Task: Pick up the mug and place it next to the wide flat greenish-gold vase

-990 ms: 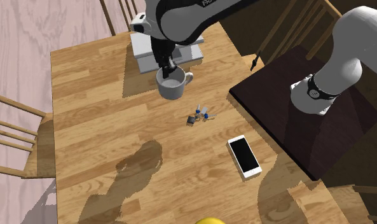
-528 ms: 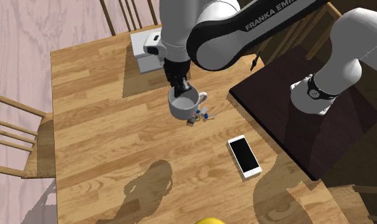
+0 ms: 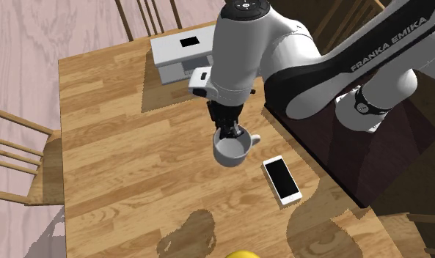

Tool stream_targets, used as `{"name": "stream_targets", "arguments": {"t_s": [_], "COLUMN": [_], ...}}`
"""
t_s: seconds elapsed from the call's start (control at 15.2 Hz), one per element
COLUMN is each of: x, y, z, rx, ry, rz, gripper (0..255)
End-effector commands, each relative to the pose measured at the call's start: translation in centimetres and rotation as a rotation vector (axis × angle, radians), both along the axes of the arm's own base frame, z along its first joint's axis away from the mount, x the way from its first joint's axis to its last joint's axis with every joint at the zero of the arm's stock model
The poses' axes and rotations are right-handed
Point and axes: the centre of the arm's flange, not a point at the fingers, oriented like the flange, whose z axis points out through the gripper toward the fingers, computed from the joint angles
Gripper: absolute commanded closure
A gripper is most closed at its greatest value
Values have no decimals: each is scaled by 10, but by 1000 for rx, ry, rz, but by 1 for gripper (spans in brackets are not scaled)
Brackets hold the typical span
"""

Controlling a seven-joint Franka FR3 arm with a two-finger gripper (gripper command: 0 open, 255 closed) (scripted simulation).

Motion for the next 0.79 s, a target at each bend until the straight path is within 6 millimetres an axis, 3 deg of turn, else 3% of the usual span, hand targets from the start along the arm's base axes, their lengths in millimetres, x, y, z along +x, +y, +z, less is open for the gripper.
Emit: {"name": "stream_targets", "arguments": {"t_s": [0.0,0.73], "x": [2,14], "y": [27,172], "z": [3,3], "rx": [0,0], "ry": [-1,-1], "rz": [-1,-1], "gripper": [255,255]}}
